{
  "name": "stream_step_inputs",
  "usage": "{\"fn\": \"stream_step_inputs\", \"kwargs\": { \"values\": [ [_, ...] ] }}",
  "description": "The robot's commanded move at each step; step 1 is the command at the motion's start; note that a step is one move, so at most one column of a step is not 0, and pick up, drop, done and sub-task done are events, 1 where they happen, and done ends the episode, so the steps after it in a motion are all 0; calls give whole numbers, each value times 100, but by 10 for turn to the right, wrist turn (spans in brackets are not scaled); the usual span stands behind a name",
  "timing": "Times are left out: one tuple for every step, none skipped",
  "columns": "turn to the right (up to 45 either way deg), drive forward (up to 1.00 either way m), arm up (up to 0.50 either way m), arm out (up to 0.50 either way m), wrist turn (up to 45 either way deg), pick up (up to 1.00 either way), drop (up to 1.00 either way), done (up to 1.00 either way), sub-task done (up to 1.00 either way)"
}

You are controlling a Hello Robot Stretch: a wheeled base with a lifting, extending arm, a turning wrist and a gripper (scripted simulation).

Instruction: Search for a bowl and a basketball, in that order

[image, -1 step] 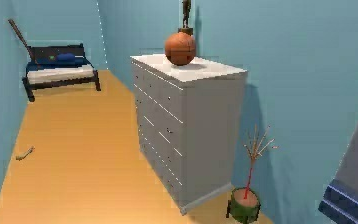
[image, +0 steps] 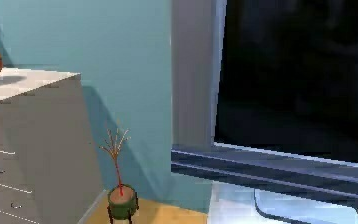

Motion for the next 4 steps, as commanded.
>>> {"fn": "stream_step_inputs", "kwargs": {
  "values": [
    [450, 0, 0, 0, 0, 0, 0, 0, 0],
    [450, 0, 0, 0, 0, 0, 0, 0, 0],
    [60, 0, 0, 0, 0, 0, 0, 0, 0],
    [0, 100, 0, 0, 0, 0, 0, 0, 0]
  ]
}}
